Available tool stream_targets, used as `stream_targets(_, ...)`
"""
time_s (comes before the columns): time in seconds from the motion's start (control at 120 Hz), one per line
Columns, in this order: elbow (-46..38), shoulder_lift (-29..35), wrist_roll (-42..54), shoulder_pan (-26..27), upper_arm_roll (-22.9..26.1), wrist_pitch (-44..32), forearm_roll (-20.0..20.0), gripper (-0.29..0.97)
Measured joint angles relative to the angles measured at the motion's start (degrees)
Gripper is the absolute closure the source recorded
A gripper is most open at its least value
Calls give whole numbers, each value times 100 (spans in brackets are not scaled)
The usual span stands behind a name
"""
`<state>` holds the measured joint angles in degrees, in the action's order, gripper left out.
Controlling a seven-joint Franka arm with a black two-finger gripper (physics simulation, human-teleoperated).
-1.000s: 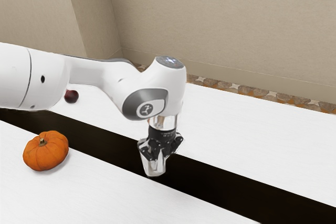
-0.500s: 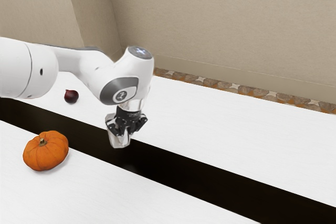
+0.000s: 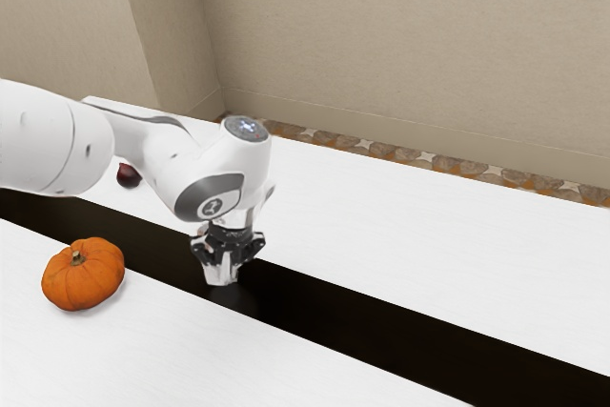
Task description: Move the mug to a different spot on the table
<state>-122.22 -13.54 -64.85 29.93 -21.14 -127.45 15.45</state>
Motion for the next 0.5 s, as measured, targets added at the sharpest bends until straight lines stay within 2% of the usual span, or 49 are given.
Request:
stream_targets(0.217,-31,-4,272,-4,-13,-166,-27,40)
stream_targets(0.5,-479,317,500,13,-16,-316,-77,29)
